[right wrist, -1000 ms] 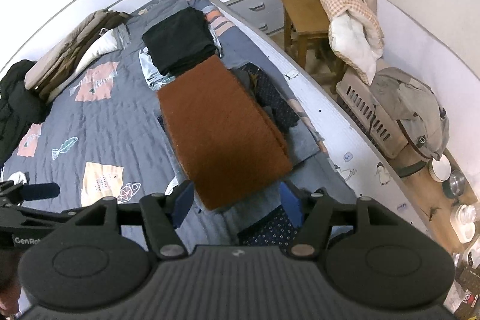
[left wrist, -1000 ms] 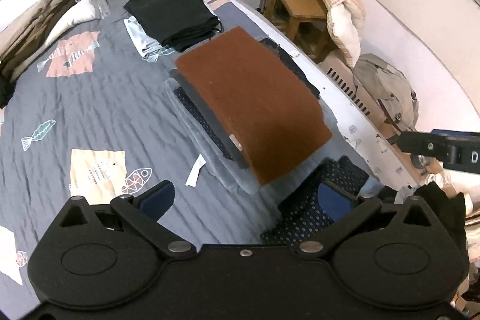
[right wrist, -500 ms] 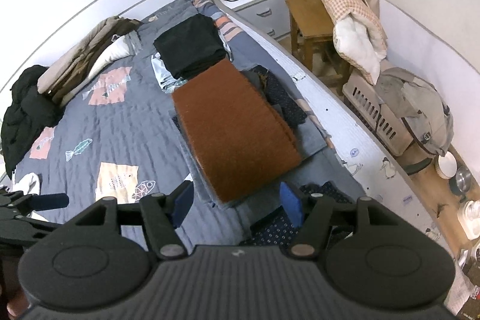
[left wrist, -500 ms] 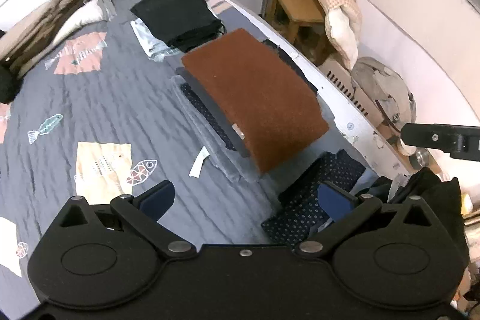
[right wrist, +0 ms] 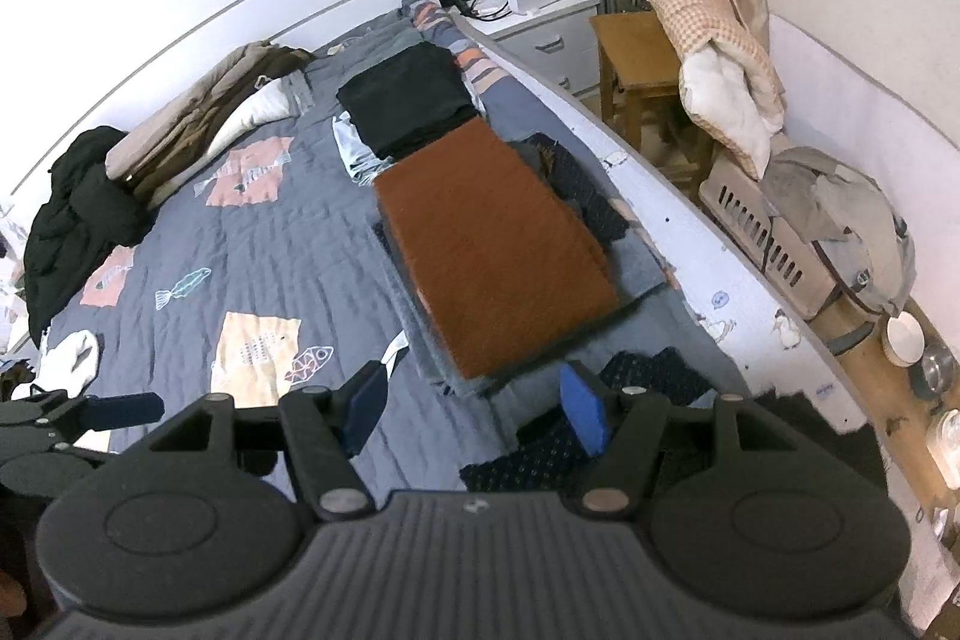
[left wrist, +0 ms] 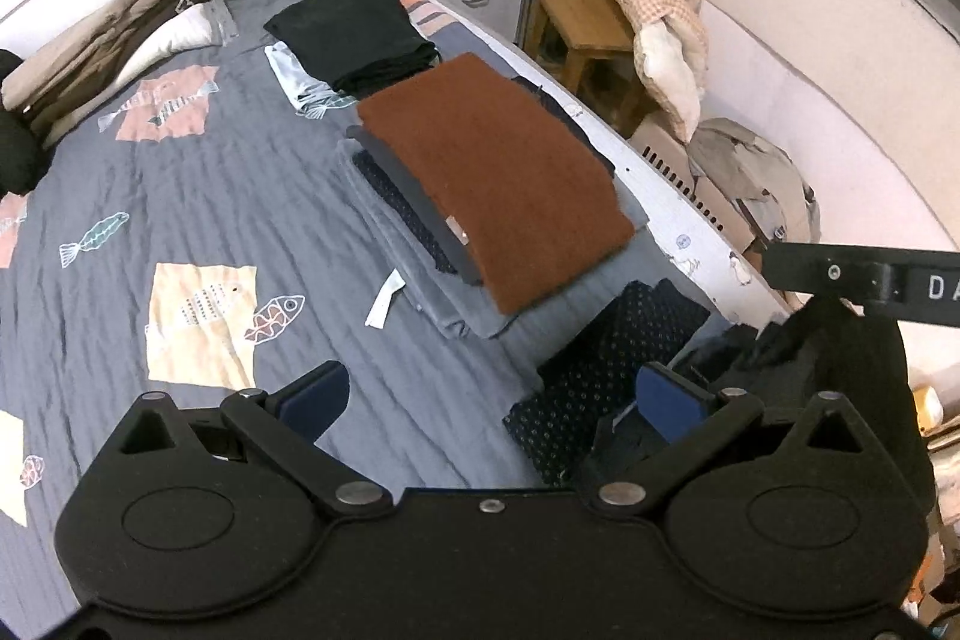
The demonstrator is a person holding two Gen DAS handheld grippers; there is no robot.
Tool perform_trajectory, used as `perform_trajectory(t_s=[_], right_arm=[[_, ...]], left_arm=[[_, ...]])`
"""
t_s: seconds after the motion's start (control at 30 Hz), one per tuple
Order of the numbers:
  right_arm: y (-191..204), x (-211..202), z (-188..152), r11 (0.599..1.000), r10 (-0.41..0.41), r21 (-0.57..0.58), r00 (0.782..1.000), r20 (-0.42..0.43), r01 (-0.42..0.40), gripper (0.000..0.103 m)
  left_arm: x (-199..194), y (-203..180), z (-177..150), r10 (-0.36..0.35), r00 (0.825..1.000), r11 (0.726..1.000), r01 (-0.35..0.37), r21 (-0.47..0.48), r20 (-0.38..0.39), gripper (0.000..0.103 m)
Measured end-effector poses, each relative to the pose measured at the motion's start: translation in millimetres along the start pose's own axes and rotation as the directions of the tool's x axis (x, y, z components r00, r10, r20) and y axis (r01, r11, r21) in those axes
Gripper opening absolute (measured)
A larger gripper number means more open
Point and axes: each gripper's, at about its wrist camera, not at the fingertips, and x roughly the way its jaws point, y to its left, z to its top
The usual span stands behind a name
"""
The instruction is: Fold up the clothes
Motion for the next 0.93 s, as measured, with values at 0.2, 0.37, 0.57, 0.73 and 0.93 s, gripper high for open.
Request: perform_trajectory(t_s=[0.2,0.37,0.57,0.73,0.93], right_arm=[[1,-2,-9,1.0,-0.009,0.012,1.0,0.004,0.009,0.063],[6,-5,-9,1.0,-0.012,0.008,1.0,0.011,0.012,0.063],[12,-7,-8,1.0,-0.009,-0.003,1.0,0.021,0.009,0.063],[17,-8,-7,1.0,-0.008,-0.013,1.0,0.024,0.009,0.063],[20,-7,-4,1.0,-0.005,-0.026,1.0,0.021,0.006,0.063]], left_arm=[[-6,6,-4,0.004,1.0,1.0,-0.004,0.0,0.009,0.103],[-11,8,-2,0.005,1.0,1.0,-0.005,0.0,0.023,0.103],[-13,12,-3,0.004,0.999,1.0,-0.004,0.002,0.033,0.103],[-14,16,-3,0.019,0.999,1.0,-0.019,-0.008,0.042,0.103],[-16,17,-1,0.016,0.998,1.0,-0.016,0.0,0.057,0.103]])
